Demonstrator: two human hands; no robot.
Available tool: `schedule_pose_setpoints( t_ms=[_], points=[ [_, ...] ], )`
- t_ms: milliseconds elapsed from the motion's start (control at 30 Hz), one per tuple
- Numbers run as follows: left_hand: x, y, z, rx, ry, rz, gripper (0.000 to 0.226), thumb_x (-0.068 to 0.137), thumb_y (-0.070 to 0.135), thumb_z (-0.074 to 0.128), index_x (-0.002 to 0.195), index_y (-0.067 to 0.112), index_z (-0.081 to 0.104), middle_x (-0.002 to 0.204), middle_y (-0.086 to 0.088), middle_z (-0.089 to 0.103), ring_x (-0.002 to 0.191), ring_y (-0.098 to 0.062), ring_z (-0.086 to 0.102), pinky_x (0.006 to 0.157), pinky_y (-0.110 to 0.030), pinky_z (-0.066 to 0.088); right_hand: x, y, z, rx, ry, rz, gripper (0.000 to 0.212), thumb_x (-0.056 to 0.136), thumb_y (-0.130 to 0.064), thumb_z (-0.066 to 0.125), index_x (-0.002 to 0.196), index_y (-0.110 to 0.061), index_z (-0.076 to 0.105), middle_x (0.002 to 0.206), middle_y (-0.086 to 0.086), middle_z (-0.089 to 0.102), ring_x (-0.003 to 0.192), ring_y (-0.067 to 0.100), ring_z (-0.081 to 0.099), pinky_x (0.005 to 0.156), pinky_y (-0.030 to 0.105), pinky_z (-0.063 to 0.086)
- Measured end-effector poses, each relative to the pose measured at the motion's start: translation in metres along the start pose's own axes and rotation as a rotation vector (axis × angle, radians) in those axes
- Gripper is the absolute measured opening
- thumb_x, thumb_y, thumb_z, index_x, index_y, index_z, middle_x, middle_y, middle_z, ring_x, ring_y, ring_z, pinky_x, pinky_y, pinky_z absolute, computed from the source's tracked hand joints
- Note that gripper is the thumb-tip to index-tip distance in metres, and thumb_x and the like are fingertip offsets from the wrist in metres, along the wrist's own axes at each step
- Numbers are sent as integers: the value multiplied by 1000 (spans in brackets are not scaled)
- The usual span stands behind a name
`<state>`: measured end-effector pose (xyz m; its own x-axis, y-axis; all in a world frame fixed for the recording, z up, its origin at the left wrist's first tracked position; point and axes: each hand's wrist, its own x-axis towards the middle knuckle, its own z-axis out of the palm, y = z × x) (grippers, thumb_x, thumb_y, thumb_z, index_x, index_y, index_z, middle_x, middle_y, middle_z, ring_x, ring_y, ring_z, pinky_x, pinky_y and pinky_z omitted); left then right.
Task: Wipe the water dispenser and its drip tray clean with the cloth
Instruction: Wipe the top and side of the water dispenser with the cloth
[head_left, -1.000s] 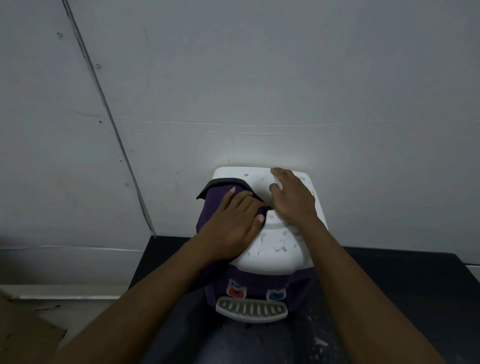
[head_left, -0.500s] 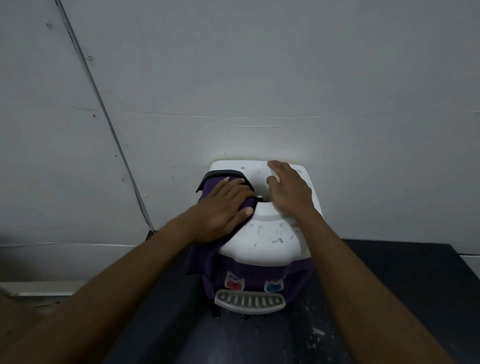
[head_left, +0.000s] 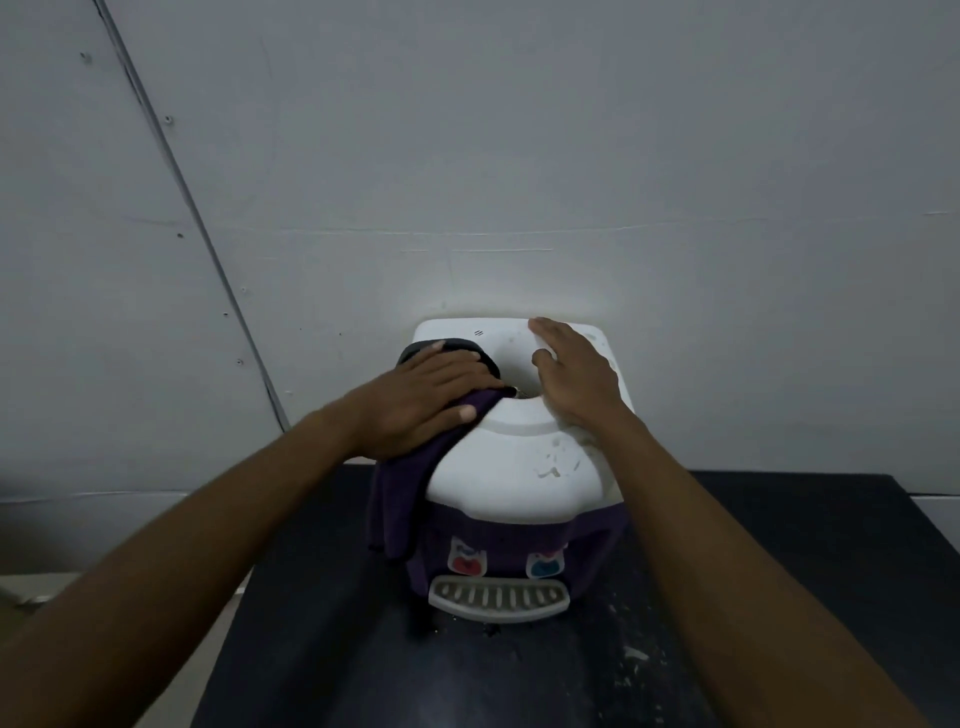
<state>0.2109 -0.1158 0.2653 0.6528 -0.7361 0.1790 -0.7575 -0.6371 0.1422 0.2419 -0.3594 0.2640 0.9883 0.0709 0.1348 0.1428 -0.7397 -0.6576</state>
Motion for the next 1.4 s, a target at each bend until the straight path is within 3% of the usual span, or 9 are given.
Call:
schedule_pose_setpoints(
  t_ms=[233,500,633,833,933,1067,1167,1267,1400],
  points=[
    [5,42,21,-4,44,-189,52,108,43,23,152,17,35,152,-1,38,149,-18,22,127,-43,-3,8,-5,-12,281,-129,78,49,99,-17,53,147,-28,55,162,-16,39,151,3,30,126,32,20],
    [55,127,54,213,118,-582,55,103,38,16,146,12,38,138,-9,50,132,-28,42,122,-58,11,10,-3,-18,263,-185,38,49,106,-9,39,153,-17,48,166,-6,33,151,11,33,126,35,25],
    [45,123,53,173,233,-496,60,102,42,21,148,10,43,142,-9,53,135,-26,45,123,-55,15,4,3,-11,85,-118,-76,55,103,1,38,155,-13,43,166,-1,34,154,13,26,125,25,16],
    [3,71,34,156,102,-107,69,104,56,23,162,19,17,165,-1,27,153,-18,22,127,-44,7,0,6,-9,73,-54,-78,54,103,-5,39,153,-24,48,162,-11,39,151,8,31,125,30,22],
    [-20,38,19,125,23,25,67,105,53,25,163,22,11,170,1,12,157,-13,3,127,-40,0,-1,5,-10,109,-61,-46,53,104,-9,40,152,-28,50,161,-15,40,147,8,38,124,34,25],
    [-18,41,23,158,-6,-5,65,107,51,19,163,21,6,170,0,9,157,-12,-1,127,-42,-4,3,-1,-13,226,-124,36,44,107,-21,41,148,-29,54,159,-16,43,144,9,43,125,38,26],
    [-2,66,33,212,-1,-152,65,106,51,12,163,21,2,168,-3,16,156,-19,9,126,-47,-3,6,-5,-16,311,-157,100,43,108,-40,38,146,-30,56,154,-15,49,146,6,40,126,38,24],
    [25,99,43,198,13,-344,68,103,49,9,162,15,7,163,-8,25,151,-26,19,124,-55,-2,4,-10,-20,362,-172,156,68,89,-66,30,143,-35,56,154,-18,49,143,7,41,124,37,24],
    [63,135,52,189,65,-570,62,105,43,18,156,8,21,154,-12,36,140,-30,34,122,-61,4,0,-12,-19,455,-157,201,74,82,-73,27,143,-41,55,149,-26,51,135,-1,42,107,25,26]
  ],
)
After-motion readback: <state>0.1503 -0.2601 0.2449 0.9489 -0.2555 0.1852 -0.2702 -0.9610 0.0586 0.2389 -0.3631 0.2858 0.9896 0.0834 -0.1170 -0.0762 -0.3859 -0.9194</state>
